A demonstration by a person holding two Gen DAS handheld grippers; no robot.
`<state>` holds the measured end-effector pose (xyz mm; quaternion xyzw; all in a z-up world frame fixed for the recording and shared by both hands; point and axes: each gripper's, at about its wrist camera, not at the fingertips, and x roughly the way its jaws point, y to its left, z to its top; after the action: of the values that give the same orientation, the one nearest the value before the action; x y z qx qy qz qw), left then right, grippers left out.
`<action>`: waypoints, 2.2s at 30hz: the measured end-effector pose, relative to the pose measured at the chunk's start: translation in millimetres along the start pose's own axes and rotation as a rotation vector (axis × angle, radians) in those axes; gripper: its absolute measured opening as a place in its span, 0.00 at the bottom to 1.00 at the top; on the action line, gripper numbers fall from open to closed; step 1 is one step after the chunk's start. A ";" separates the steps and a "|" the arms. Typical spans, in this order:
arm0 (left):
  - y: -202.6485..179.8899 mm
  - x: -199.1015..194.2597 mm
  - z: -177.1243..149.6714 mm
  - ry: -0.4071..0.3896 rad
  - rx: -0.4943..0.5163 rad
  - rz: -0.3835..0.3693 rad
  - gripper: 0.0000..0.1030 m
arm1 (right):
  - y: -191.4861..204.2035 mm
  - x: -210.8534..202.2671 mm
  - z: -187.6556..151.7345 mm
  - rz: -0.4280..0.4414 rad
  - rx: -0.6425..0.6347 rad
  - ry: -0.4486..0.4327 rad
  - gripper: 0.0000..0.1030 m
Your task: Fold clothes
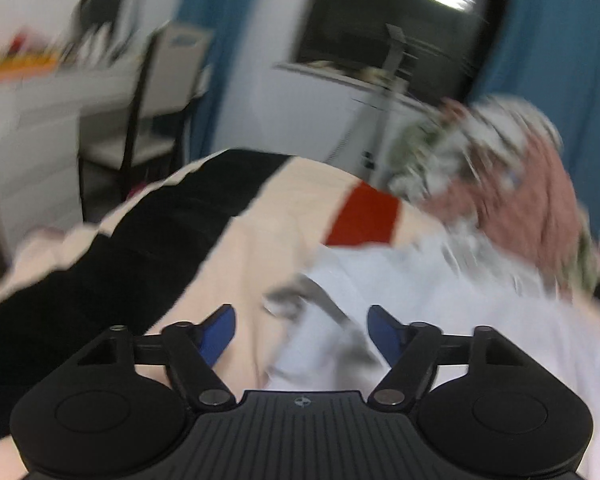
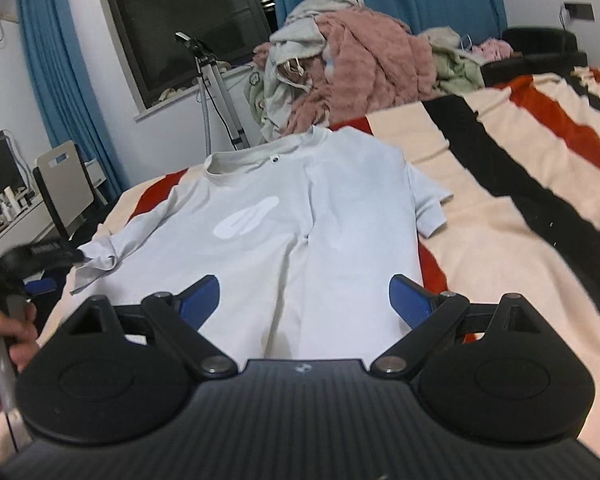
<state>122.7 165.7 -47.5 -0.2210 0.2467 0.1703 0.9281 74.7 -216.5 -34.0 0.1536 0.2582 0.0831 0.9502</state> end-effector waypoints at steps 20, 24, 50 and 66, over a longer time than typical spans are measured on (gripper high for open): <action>51.7 122.4 54.3 0.158 -0.377 -0.275 0.05 | 0.7 33.3 -11.6 -0.030 0.011 0.092 0.90; 38.3 132.7 111.0 0.049 -0.203 -0.205 0.04 | 6.4 33.9 -8.2 -0.052 -0.038 0.059 0.90; 24.8 157.0 117.7 0.147 0.241 -0.218 0.54 | 18.2 47.7 -1.0 -0.096 -0.128 0.006 0.90; -16.6 227.1 187.6 0.095 0.352 0.075 0.32 | 13.4 72.5 -4.7 -0.101 -0.119 0.054 0.90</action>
<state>387.8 291.4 -16.7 -0.0537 0.3242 0.1482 0.9327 133.0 -185.5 -67.1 0.0814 0.2857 0.0546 0.9533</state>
